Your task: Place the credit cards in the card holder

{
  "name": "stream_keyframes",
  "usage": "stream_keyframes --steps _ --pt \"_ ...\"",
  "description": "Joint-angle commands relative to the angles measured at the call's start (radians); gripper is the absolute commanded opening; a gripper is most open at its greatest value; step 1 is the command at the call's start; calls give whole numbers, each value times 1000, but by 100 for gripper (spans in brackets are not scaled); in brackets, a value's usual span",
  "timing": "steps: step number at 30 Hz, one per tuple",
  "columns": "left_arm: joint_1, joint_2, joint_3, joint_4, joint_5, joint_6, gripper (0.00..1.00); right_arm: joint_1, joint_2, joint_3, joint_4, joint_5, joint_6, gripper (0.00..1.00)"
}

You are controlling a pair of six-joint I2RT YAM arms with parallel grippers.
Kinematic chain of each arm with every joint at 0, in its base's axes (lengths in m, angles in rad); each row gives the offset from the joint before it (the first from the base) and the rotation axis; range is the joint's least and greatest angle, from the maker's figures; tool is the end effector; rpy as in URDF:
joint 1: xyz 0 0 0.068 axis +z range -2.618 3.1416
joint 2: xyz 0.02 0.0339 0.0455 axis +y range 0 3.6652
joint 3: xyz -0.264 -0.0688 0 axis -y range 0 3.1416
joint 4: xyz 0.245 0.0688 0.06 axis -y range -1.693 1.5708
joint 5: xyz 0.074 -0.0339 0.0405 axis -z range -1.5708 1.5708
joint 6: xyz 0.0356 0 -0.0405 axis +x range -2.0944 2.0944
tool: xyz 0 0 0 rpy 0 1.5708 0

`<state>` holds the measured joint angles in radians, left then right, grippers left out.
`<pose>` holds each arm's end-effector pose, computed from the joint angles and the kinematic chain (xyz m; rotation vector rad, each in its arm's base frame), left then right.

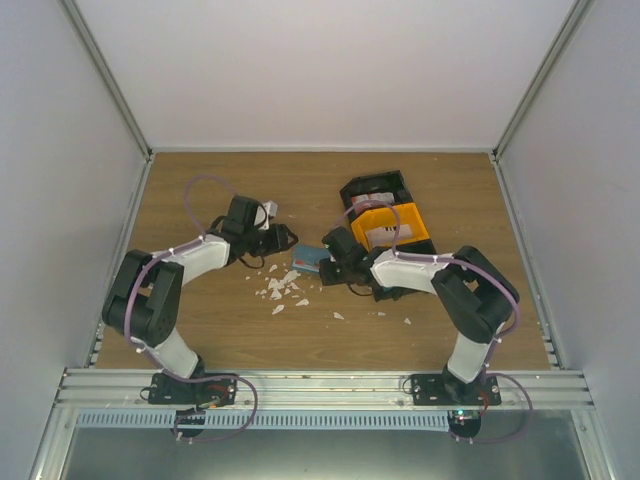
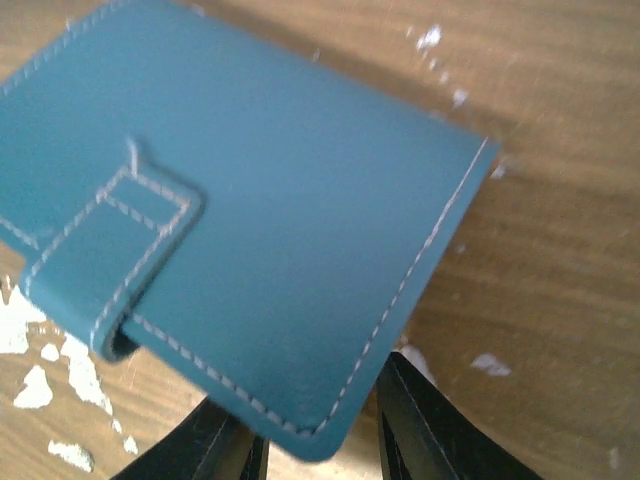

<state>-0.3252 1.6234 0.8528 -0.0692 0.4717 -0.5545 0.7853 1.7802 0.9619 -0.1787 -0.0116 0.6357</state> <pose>0.3000 -0.1182 0.1708 -0.0578 2.5194 -0.9546 0.2441 0.2447 0.1418 -0.2037 2.6577 0.5246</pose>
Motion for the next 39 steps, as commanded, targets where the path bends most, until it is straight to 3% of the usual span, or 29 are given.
stream_keyframes --steps 1,8,15,24,39 --pt "4 82 111 -35 -87 55 51 -23 9 30 24 83 -31 31" --pt "3 241 269 -94 42 133 54 -68 27 21 54 75 -57 31" --pt "3 332 279 -93 189 155 53 -96 37 25 117 36 -142 30" --pt "-11 271 153 -56 229 130 43 -94 -54 -78 222 -19 -331 34" --pt "-17 231 133 -71 210 129 41 -36 -90 -76 245 -17 -398 52"
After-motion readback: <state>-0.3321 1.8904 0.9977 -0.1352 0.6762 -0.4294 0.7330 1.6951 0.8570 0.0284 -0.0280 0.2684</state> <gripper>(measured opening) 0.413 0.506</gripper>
